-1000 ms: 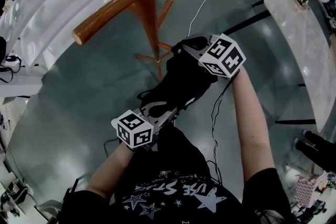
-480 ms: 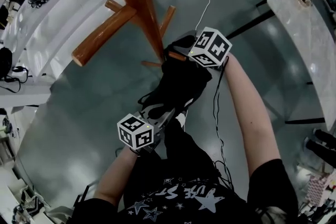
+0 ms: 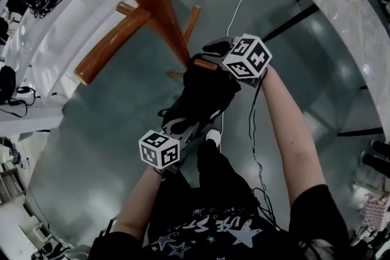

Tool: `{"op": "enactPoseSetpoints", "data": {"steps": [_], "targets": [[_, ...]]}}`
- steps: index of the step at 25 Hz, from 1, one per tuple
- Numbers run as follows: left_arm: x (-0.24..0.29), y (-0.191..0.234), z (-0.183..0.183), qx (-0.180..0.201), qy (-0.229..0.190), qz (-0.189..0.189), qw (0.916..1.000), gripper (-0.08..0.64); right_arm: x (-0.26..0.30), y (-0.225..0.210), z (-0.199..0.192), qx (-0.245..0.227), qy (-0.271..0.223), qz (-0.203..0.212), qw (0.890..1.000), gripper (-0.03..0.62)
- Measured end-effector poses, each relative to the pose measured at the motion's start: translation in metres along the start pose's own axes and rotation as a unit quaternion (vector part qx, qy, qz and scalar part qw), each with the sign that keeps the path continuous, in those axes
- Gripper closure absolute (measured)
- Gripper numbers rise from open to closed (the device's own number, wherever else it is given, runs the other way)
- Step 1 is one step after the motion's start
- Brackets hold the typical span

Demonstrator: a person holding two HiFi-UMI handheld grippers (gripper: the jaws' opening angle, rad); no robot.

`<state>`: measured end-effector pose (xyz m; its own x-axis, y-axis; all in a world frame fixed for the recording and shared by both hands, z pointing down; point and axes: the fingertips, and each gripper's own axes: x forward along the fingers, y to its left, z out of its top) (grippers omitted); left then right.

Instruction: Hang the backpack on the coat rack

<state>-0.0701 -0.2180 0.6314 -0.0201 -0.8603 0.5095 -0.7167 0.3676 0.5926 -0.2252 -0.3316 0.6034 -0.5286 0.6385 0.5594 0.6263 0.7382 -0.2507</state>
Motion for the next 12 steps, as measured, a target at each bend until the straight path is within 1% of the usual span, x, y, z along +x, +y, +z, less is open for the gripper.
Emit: {"op": "enactPoseSetpoints", "data": {"steps": [2,3,4,6,8,12], "targets": [[0.003,0.01,-0.008,0.005,0.011,0.008,0.9999,0.537,-0.005,-0.001,-0.01,0.0,-0.001,-0.016,1.0,0.455],[0.005,0.014,-0.012,0.009,0.018,0.01,0.9997,0.537,-0.009,-0.003,-0.015,0.003,-0.004,-0.031,1.0,0.49],[0.007,0.017,-0.016,0.014,0.025,0.012,0.9995,0.537,-0.014,-0.006,-0.021,0.006,-0.007,-0.05,0.999,0.554],[0.011,0.024,-0.021,0.017,0.039,0.012,0.999,0.537,-0.027,-0.013,-0.035,0.018,-0.01,-0.089,0.996,0.555],[0.014,0.031,-0.023,0.02,0.05,0.014,0.9985,0.537,-0.041,-0.017,-0.045,0.036,-0.021,-0.12,0.992,0.555],[0.022,0.04,-0.029,0.037,0.072,0.015,0.9966,0.535,-0.069,-0.009,-0.054,0.069,-0.061,-0.155,0.984,0.555]]}}
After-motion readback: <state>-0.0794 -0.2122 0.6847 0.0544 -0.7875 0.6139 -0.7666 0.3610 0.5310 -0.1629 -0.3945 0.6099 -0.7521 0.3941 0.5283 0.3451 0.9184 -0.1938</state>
